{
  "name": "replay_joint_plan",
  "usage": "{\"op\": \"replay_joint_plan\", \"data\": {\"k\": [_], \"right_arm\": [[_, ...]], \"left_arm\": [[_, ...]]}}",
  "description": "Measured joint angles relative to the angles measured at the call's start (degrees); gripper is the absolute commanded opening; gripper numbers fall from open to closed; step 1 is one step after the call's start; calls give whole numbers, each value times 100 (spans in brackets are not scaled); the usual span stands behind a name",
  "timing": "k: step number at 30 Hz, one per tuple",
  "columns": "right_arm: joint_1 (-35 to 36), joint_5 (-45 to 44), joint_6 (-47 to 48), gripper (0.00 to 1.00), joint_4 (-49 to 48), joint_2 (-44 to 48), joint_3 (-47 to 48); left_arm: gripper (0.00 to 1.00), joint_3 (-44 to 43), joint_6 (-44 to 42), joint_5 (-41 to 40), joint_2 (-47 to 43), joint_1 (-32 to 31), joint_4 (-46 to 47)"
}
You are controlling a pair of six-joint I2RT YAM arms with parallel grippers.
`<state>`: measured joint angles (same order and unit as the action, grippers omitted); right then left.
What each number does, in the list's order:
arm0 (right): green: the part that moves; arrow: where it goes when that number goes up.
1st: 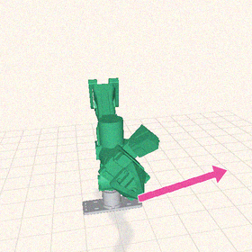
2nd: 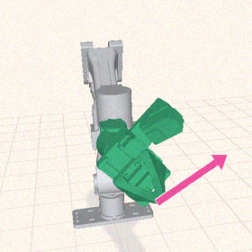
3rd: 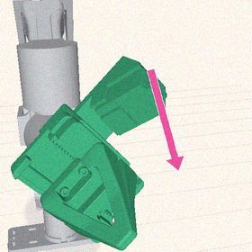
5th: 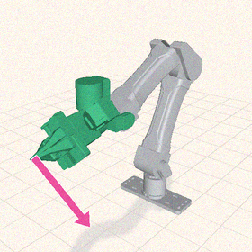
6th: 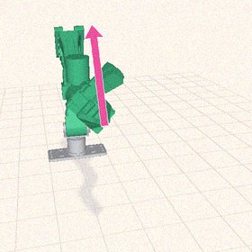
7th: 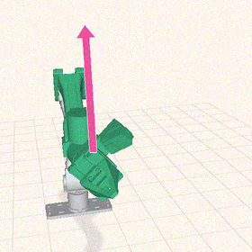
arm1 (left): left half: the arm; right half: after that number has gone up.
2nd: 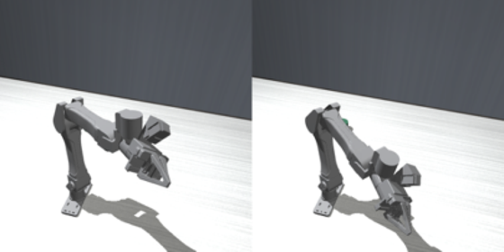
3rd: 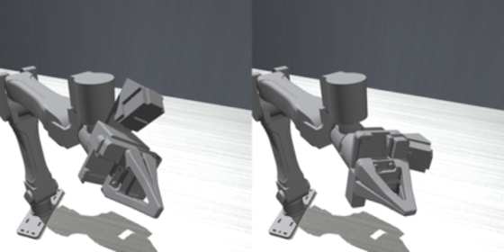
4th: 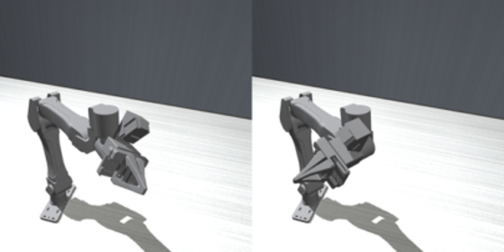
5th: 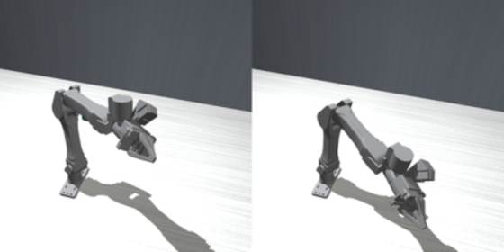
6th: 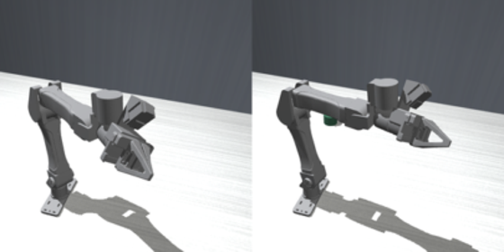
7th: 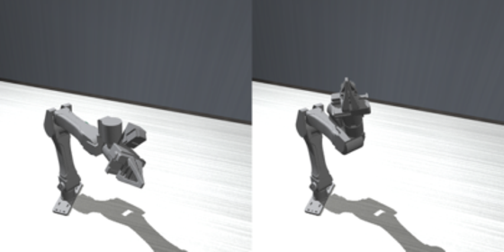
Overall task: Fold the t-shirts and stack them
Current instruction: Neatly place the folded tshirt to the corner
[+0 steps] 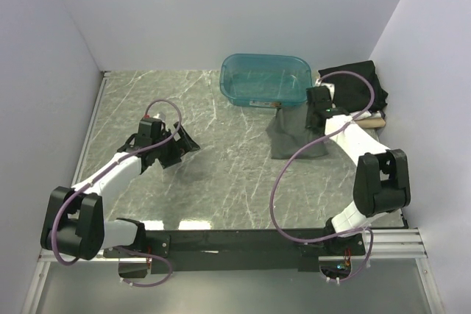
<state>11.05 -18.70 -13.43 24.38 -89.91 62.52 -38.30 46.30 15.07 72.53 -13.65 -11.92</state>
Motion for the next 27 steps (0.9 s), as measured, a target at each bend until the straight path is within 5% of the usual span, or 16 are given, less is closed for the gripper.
{"op": "replay_joint_plan", "data": {"k": [14, 27], "right_arm": [[-905, -304, 997, 0, -105, -511, 1534], [-1495, 219, 990, 0, 428, -1207, 3161]], "left_arm": [[99, -234, -20, -251, 238, 2, -46], [99, -358, -13, -254, 551, 2, -87]]}}
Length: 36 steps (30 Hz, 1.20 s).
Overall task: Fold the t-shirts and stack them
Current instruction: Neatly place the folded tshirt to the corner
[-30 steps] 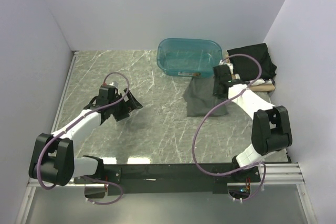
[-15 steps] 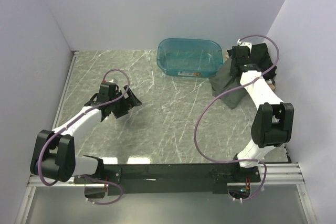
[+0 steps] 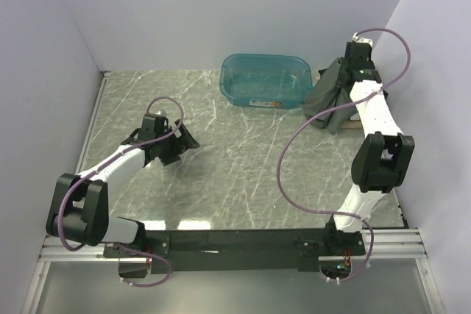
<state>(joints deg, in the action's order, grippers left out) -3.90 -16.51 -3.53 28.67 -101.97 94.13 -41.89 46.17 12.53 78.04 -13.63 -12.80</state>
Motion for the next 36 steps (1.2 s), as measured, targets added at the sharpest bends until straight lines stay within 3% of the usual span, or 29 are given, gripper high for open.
{"op": "replay_joint_plan", "data": {"k": [16, 23, 34, 36], "right_arm": [[-931, 1093, -459, 0, 1095, -1185, 2455], [-1185, 1311, -426, 0, 1158, -1716, 2518], [-1473, 776, -459, 0, 1023, -2964, 2889], [-1550, 699, -450, 14, 942, -2973, 2889]], "left_arm": [[100, -168, 7, 59, 402, 0, 39], [99, -254, 15, 129, 562, 0, 107], [99, -365, 20, 151, 702, 0, 114], [99, -413, 20, 164, 776, 0, 116]]}}
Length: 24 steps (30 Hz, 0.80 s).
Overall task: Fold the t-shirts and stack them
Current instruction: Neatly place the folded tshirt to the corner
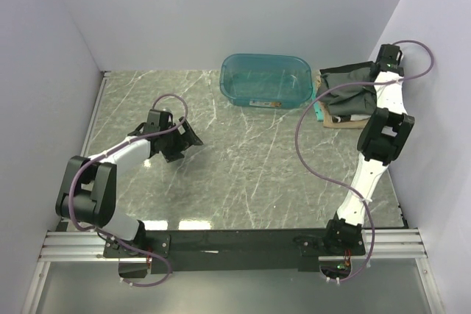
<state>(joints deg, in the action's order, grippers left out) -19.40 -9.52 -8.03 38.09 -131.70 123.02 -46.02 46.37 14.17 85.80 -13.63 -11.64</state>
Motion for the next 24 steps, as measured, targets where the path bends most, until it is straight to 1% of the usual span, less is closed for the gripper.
{"op": "replay_joint_plan", "data": {"k": [1, 4, 5, 8, 11, 14, 17, 21, 24], "right_arm": [[-33, -20, 4, 18, -61, 0, 0], [-74, -149, -37, 39, -166, 0, 7], [-74, -197, -46, 51, -166, 0, 7], [-79, -166, -57, 62, -181, 0, 7], [-76, 24, -66, 66, -201, 59, -74], [-28, 162, -63, 68, -216, 271, -339], [98, 133, -46, 70, -267, 767, -813], [409, -74, -138, 71, -407, 1716, -1445], [595, -120, -380, 71, -603, 2457, -1991]], "left_arm": [[99, -13, 0, 4, 24, 0, 9], [99, -31, 0, 20, 63, 0, 13], [99, -37, 0, 31, 79, 0, 22], [99, -48, 0, 83, 131, -2, 31], [100, -52, -2, 105, 144, -7, 48], [99, -61, -2, 109, 144, -13, 79], [99, -61, -9, 118, 144, -22, 109], [99, -61, -26, 122, 125, -42, 114], [99, -61, -44, 133, 70, -44, 131]]}}
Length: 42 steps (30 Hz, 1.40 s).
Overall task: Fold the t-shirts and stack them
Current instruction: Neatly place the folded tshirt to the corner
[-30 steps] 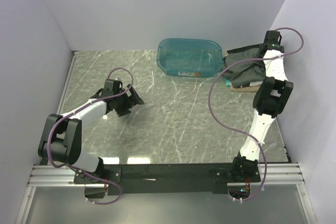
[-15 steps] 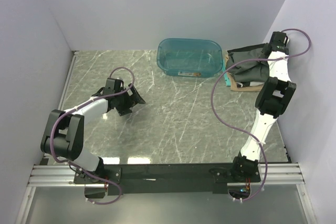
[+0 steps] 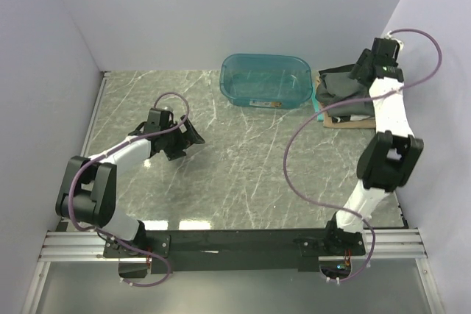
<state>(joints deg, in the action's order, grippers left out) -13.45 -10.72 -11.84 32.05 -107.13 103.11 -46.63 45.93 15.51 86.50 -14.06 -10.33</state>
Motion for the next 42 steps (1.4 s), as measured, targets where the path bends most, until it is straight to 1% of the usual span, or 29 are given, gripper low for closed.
{"op": "replay_joint_plan", "data": {"k": [3, 5, 8, 10, 17, 20, 24, 26, 27, 28, 30, 31, 32, 36, 42], "right_arm": [[-2, 4, -330, 69, -212, 658, -734], [-44, 2, -586, 66, -299, 946, -1268], [-72, 44, -955, 61, -450, 1078, -1965], [-83, 144, -1163, 57, -424, 962, -2260], [-83, 402, -1615, 54, -374, 339, -2170], [-83, 437, -1738, 54, -326, 83, -1880], [-90, 435, -1858, 54, -415, 70, -1897], [-96, 437, -1878, 46, -435, 70, -1923], [-103, 437, -1888, 38, -428, 70, -1923], [-105, 437, -1895, 20, -444, 70, -1923], [-116, 433, -1932, 11, -476, 70, -1923], [-120, 431, -1958, 1, -483, 66, -1923], [-122, 431, -1958, 0, -487, 66, -1923], [-133, 435, -1978, 0, -518, 70, -1945], [-133, 439, -1974, 0, -498, 372, -2413]], "left_arm": [[99, 0, -24, 15, -127, -2, 46], [99, 0, -33, 13, -240, -2, 83], [99, 0, -81, 13, -442, -2, 116], [100, 0, -122, 11, -542, -2, 125], [99, 0, -188, -20, -636, -2, 131], [99, 0, -199, -35, -643, 0, 131], [99, 0, -219, -37, -643, 0, 131], [99, 0, -225, -39, -643, 0, 129], [99, 0, -229, -39, -643, 0, 129], [99, 0, -232, -37, -640, 0, 129], [99, 0, -234, -39, -643, 0, 129], [99, 0, -236, -42, -643, 0, 129], [99, 0, -236, -42, -643, 0, 129], [99, 0, -236, -61, -643, 0, 127], [99, 0, -238, -83, -643, 0, 125]]}}
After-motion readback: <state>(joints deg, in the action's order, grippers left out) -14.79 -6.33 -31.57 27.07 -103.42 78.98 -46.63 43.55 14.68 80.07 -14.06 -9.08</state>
